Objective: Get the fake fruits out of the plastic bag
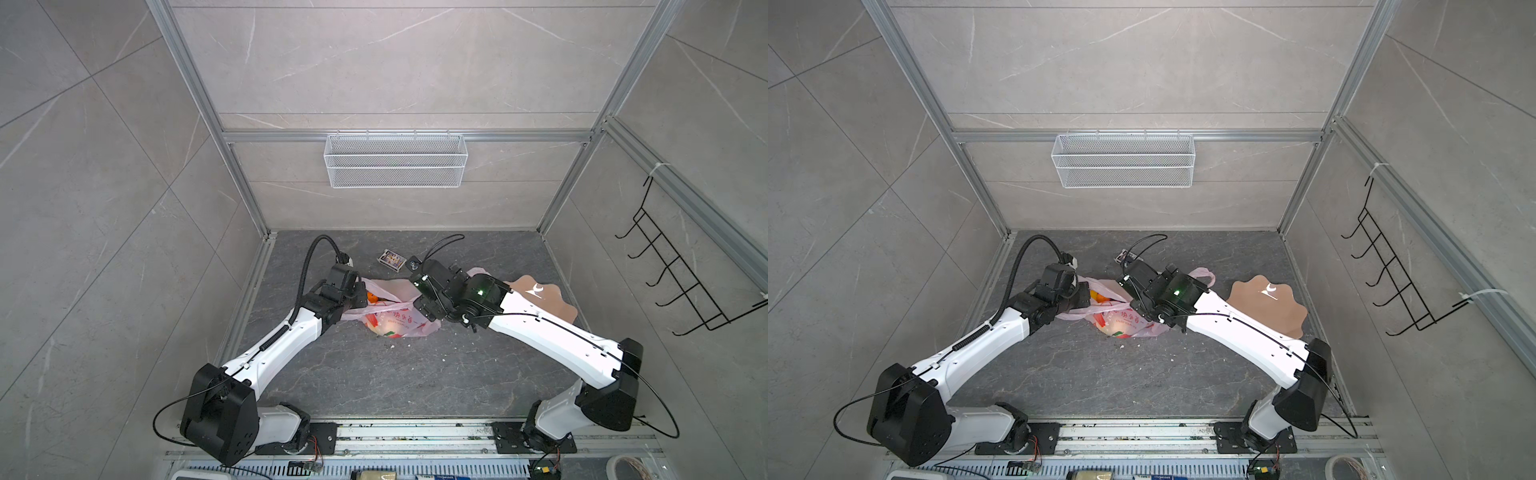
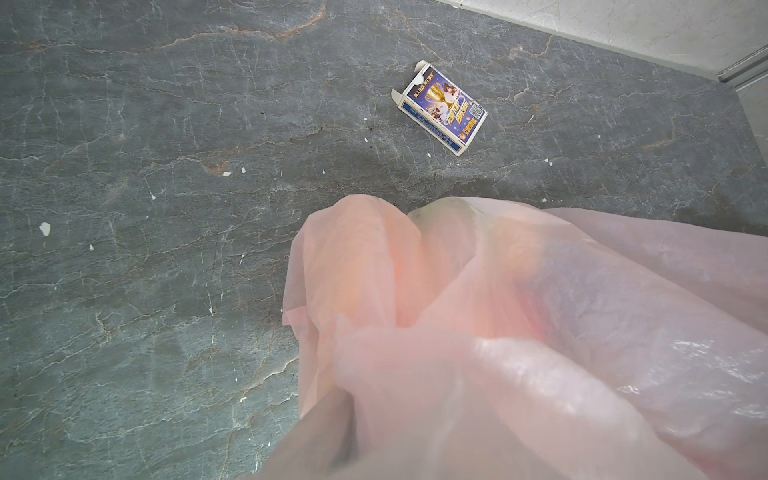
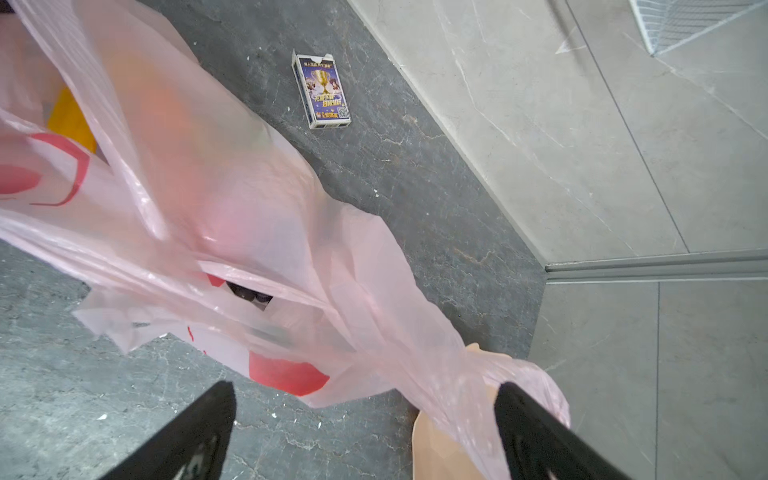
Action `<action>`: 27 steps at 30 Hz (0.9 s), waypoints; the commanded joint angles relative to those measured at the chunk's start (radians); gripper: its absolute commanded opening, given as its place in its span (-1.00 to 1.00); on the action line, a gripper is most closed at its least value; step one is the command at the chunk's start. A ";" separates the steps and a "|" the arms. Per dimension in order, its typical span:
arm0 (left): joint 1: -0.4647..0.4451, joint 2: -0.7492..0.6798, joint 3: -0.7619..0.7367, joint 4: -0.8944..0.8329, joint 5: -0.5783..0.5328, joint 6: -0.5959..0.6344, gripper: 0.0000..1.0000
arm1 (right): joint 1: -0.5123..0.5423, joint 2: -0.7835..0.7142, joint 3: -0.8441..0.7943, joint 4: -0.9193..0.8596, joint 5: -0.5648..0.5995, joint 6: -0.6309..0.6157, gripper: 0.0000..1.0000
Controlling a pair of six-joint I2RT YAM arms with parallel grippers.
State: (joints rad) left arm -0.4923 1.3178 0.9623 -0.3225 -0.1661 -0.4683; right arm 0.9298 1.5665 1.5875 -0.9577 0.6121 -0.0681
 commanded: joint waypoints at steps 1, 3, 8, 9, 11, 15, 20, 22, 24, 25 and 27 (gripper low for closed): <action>-0.002 -0.044 -0.011 0.006 -0.017 -0.007 -1.00 | -0.049 0.014 0.017 0.019 -0.068 -0.061 1.00; -0.002 -0.048 -0.016 0.010 -0.016 -0.005 -1.00 | -0.061 0.040 0.013 0.025 -0.090 -0.075 1.00; -0.002 -0.049 -0.022 0.011 -0.018 -0.003 -1.00 | -0.072 0.078 0.000 0.027 -0.135 -0.102 1.00; -0.002 -0.049 -0.024 0.012 -0.018 -0.003 -1.00 | -0.073 0.075 -0.011 0.040 -0.137 -0.107 0.99; -0.002 -0.047 -0.025 0.012 -0.014 -0.003 -1.00 | -0.076 0.073 -0.032 0.072 -0.126 -0.113 1.00; -0.002 -0.051 -0.026 0.019 -0.009 -0.004 -1.00 | -0.088 0.131 -0.003 0.090 -0.028 -0.083 1.00; -0.002 -0.065 -0.034 0.022 -0.010 -0.007 -1.00 | -0.092 0.182 -0.004 0.135 0.024 -0.104 1.00; -0.002 -0.073 -0.039 0.020 -0.016 -0.006 -1.00 | -0.099 0.201 0.001 0.141 0.052 -0.109 1.00; -0.001 -0.079 -0.049 0.022 -0.020 -0.007 -1.00 | -0.122 0.208 0.023 0.143 0.016 -0.085 1.00; -0.002 -0.081 -0.052 0.022 -0.022 -0.007 -1.00 | -0.137 0.211 0.038 0.140 -0.015 -0.067 1.00; -0.001 -0.083 -0.064 0.026 -0.027 -0.006 -1.00 | -0.173 0.224 0.082 0.119 -0.078 -0.016 0.98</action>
State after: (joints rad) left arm -0.4923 1.2690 0.9062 -0.3176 -0.1680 -0.4686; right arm 0.8024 1.7779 1.5978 -0.8402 0.5812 -0.1459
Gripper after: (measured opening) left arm 0.046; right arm 0.993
